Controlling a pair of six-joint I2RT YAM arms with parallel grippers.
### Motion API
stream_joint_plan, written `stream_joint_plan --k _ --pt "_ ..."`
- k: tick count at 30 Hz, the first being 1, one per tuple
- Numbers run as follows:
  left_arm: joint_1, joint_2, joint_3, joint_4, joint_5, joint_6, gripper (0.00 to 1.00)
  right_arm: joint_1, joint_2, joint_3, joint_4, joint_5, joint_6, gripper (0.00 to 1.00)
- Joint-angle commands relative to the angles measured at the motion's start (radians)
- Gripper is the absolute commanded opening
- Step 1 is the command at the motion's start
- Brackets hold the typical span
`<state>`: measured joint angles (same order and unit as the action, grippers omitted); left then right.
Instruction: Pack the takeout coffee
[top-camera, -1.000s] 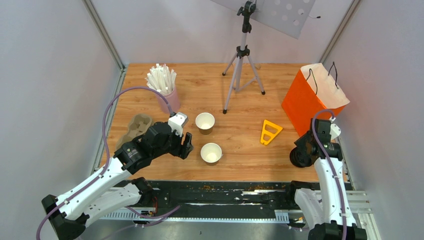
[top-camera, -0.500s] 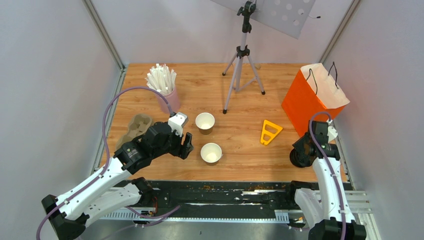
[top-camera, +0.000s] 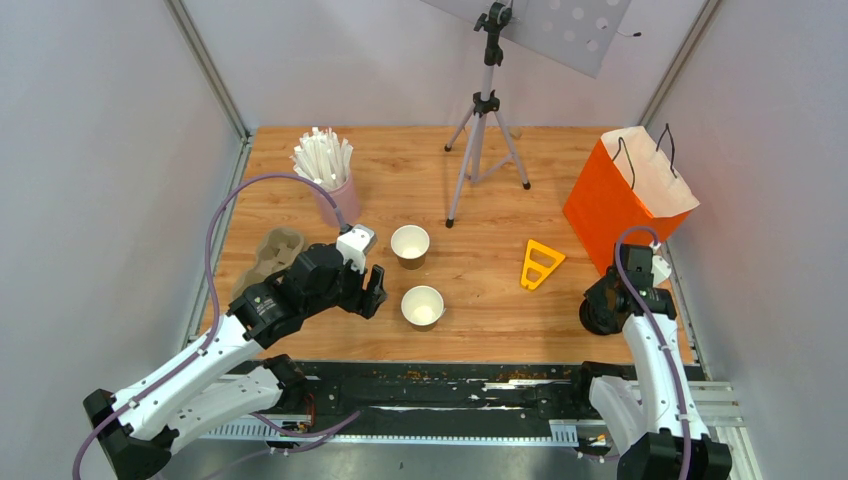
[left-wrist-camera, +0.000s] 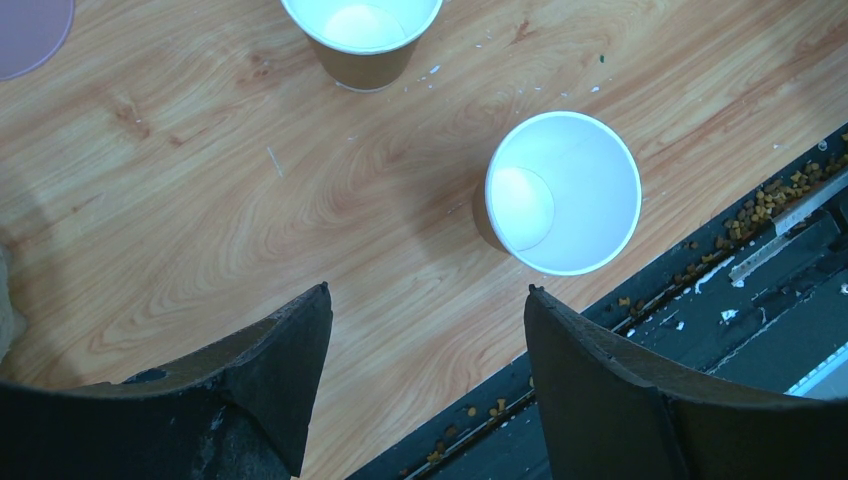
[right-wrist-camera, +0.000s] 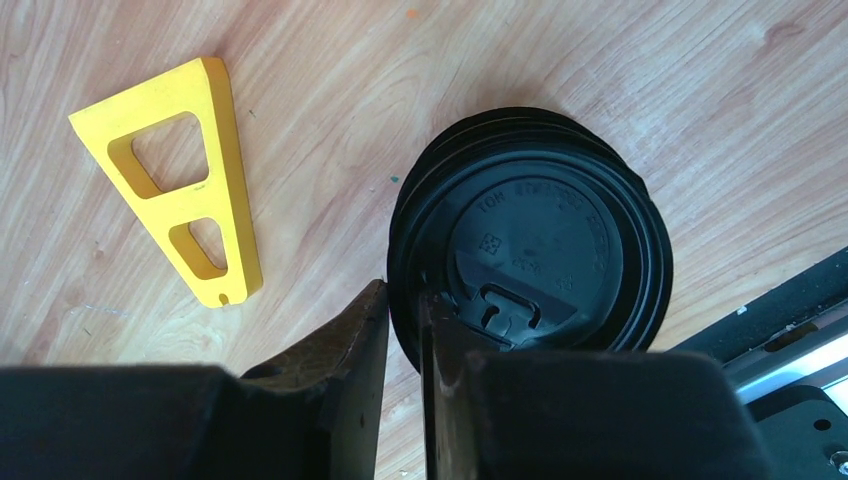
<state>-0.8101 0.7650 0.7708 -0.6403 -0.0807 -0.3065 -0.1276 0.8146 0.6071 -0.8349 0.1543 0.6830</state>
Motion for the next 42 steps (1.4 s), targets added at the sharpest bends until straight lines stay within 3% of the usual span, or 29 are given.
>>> stream_joint_plan --k 1,10,15,19,24,26,34,38,40,42 --pt "-0.003 -0.001 0.01 0.011 -0.005 0.015 0.78 -0.005 -0.02 0.015 0.036 0.014 -0.003 0.17" --pt "-0.003 0.002 0.01 0.007 -0.003 0.012 0.78 -0.005 -0.047 0.03 0.025 0.023 -0.015 0.09" --pt "-0.003 0.007 0.01 0.005 -0.002 0.012 0.79 -0.006 -0.063 0.039 0.021 0.029 -0.03 0.11" --pt "-0.003 0.008 0.009 0.009 -0.004 0.01 0.79 -0.006 -0.063 0.049 0.019 0.034 -0.043 0.04" --pt "-0.003 0.017 0.01 0.006 -0.002 0.013 0.79 -0.006 -0.062 0.079 -0.009 0.046 -0.052 0.07" --pt "-0.003 0.018 0.013 0.007 0.004 0.014 0.79 -0.006 -0.063 0.102 -0.019 0.027 -0.073 0.01" --pt "-0.003 0.008 0.009 0.009 0.016 0.012 0.81 -0.004 -0.072 0.295 -0.141 -0.035 -0.149 0.0" --pt "-0.003 0.007 0.013 0.008 0.039 0.013 0.86 0.0 -0.076 0.377 -0.156 -0.112 -0.184 0.0" --pt "-0.003 -0.008 0.016 0.009 0.048 0.009 0.99 0.017 -0.079 0.399 -0.143 -0.191 -0.186 0.0" --pt "-0.003 -0.033 0.015 0.028 0.065 0.006 1.0 0.038 -0.08 0.399 -0.119 -0.286 -0.163 0.0"
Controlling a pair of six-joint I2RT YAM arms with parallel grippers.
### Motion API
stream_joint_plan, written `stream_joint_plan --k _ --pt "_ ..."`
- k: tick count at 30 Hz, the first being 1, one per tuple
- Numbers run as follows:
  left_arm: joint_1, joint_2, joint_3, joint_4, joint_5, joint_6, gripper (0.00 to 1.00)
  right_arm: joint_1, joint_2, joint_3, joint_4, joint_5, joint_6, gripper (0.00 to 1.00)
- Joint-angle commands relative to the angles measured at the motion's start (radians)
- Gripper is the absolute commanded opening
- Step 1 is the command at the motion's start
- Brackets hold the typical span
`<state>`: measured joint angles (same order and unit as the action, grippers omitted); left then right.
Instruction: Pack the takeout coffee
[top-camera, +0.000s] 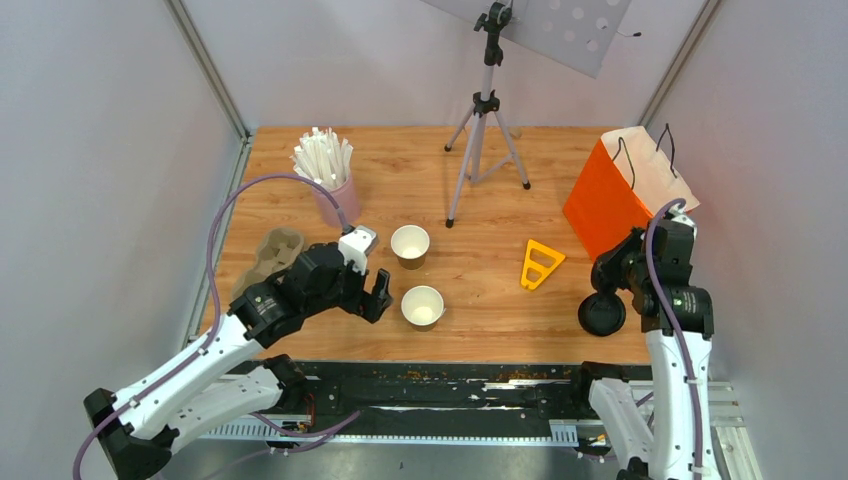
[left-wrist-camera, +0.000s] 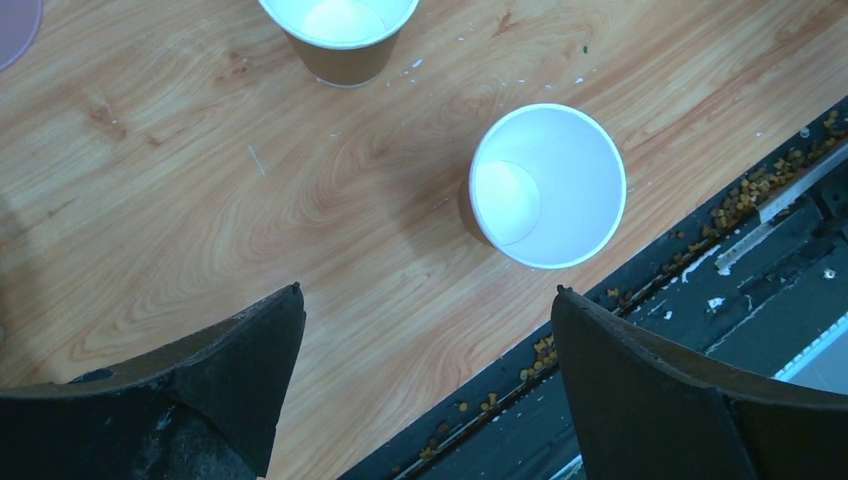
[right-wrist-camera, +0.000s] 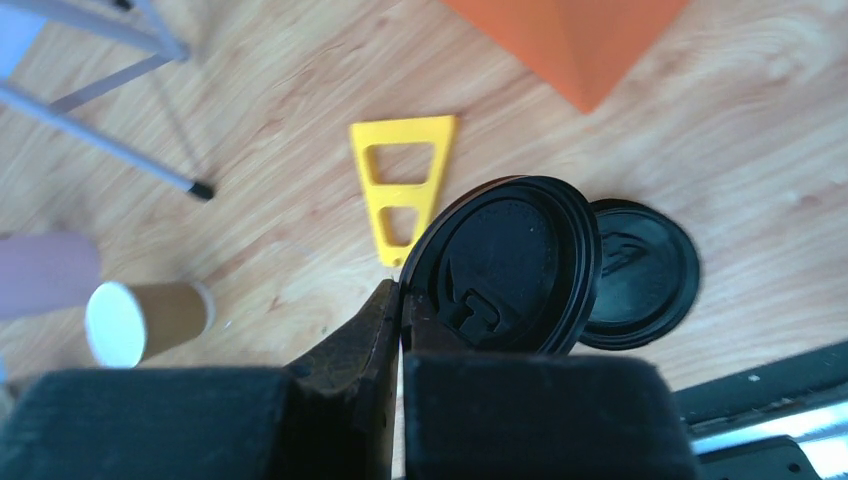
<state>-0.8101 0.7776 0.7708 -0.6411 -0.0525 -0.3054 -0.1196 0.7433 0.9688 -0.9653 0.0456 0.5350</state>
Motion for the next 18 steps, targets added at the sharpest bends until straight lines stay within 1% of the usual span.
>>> stream_joint_plan --k 1,3,5,6,7,9,12,14,16,17,18 --pt "-0.003 -0.058 0.017 0.041 0.044 0.006 1.0 0.043 -0.009 0.034 0.024 -0.225 0.002 0.0" --pt "-0.003 -0.078 0.028 0.048 0.046 0.006 1.0 0.089 -0.011 0.021 0.058 -0.275 0.035 0.0" --pt "-0.003 -0.097 0.042 0.052 0.046 -0.004 1.0 0.176 -0.01 0.025 0.084 -0.298 0.05 0.0" --pt "-0.003 -0.121 0.042 0.084 0.046 -0.009 0.99 0.295 0.005 0.038 0.102 -0.317 0.076 0.0" --pt "-0.003 -0.13 0.036 0.103 0.065 0.0 0.94 0.356 0.008 0.046 0.121 -0.326 0.109 0.0" --pt "-0.003 -0.139 0.029 0.132 0.124 0.042 0.9 0.477 0.01 0.047 0.177 -0.338 0.17 0.0" --pt "-0.003 -0.147 0.023 0.188 0.231 0.114 0.89 0.631 0.017 0.073 0.257 -0.335 0.221 0.0" --pt "-0.003 -0.179 -0.013 0.278 0.307 0.158 0.89 0.677 0.021 0.078 0.32 -0.367 0.271 0.01" --pt "-0.003 -0.231 -0.07 0.395 0.34 0.187 0.94 0.711 0.018 0.065 0.398 -0.392 0.331 0.01" --pt "-0.003 -0.258 -0.098 0.449 0.344 0.205 0.98 0.728 0.016 0.053 0.437 -0.4 0.355 0.01" --pt "-0.003 -0.286 -0.117 0.493 0.356 0.219 1.0 0.741 0.015 0.045 0.468 -0.403 0.379 0.01"
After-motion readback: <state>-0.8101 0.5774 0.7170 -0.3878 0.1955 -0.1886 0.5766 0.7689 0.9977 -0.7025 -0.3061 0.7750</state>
